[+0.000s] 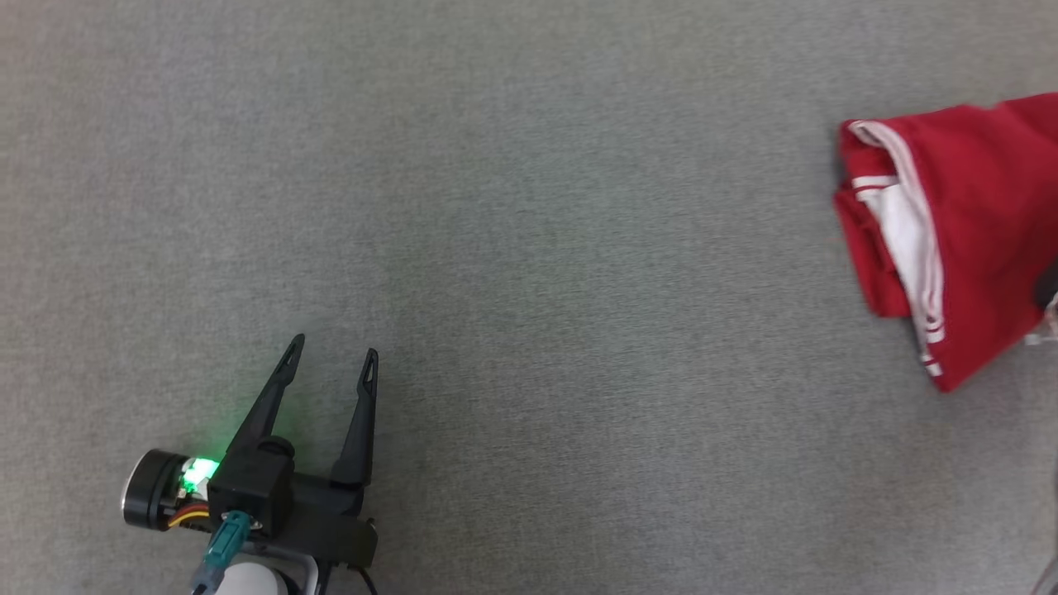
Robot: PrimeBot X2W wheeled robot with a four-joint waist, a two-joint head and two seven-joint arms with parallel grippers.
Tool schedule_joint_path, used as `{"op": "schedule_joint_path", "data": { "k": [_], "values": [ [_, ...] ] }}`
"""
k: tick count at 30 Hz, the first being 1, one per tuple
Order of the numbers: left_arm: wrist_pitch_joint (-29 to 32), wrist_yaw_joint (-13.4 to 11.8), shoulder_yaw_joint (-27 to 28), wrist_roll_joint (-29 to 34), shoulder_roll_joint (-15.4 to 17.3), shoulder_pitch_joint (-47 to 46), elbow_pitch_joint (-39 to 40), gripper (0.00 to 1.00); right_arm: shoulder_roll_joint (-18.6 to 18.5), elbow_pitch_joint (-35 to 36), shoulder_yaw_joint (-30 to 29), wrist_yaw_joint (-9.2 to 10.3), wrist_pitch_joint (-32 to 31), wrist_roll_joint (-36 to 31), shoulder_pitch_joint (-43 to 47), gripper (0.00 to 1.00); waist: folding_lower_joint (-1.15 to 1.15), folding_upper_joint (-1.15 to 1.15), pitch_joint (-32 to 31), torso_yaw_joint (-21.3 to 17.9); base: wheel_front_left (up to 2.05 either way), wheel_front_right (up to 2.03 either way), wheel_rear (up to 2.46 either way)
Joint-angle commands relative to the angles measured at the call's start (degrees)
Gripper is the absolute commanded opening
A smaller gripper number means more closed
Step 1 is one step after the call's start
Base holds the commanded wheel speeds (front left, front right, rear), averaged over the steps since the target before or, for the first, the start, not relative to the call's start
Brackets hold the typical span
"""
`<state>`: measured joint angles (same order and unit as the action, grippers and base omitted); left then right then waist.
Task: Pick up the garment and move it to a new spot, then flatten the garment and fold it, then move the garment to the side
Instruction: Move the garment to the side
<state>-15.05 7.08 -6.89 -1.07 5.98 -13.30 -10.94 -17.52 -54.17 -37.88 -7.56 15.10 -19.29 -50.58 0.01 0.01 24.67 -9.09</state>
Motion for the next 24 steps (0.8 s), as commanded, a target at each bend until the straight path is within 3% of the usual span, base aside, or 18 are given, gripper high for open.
{"op": "schedule_joint_path", "data": {
  "k": [1,8,9,11,18,24],
  "values": [
    [-0.18,0.01,0.16,0.52,0.3,-0.92,0.13,1.0,-1.03,0.16,-1.48,0.17,0.04,-2.68,-0.96,0.0,-0.01,-0.01,1.67,1.61,0.0,0.0,0.0],
    [-0.15,-0.37,0.44,0.78,0.4,-1.05,0.08,1.0,-4.25,0.62,-9.07,0.17,0.02,-12.62,-3.99,0.0,-0.01,-0.01,2.34,2.02,0.0,0.0,0.0],
    [-0.13,-0.52,0.51,0.82,0.4,-1.16,-0.01,1.0,-4.72,1.26,-9.9,0.17,0.03,-14.13,-4.89,0.4,-0.01,-0.01,2.36,2.01,0.0,0.0,0.0],
    [-0.13,-0.58,0.7,0.77,0.49,-1.24,-0.24,1.0,-5.09,1.38,-10.78,0.17,0.02,-15.63,-5.13,1.0,-0.01,-0.01,2.28,1.97,0.0,0.0,0.0],
    [-0.14,-0.82,1.06,0.17,0.1,-0.52,-0.84,1.0,-5.6,0.63,-9.78,0.17,0.02,-17.71,-6.18,1.0,-0.01,-0.01,0.57,2.2,0.0,0.0,0.0],
    [-0.17,-1.76,1.81,-0.08,-0.51,0.48,-1.39,1.0,-3.84,1.85,2.08,0.17,0.01,-13.68,-5.17,1.0,-0.01,-0.01,-2.3,2.74,0.0,0.0,0.0]
  ]
}}
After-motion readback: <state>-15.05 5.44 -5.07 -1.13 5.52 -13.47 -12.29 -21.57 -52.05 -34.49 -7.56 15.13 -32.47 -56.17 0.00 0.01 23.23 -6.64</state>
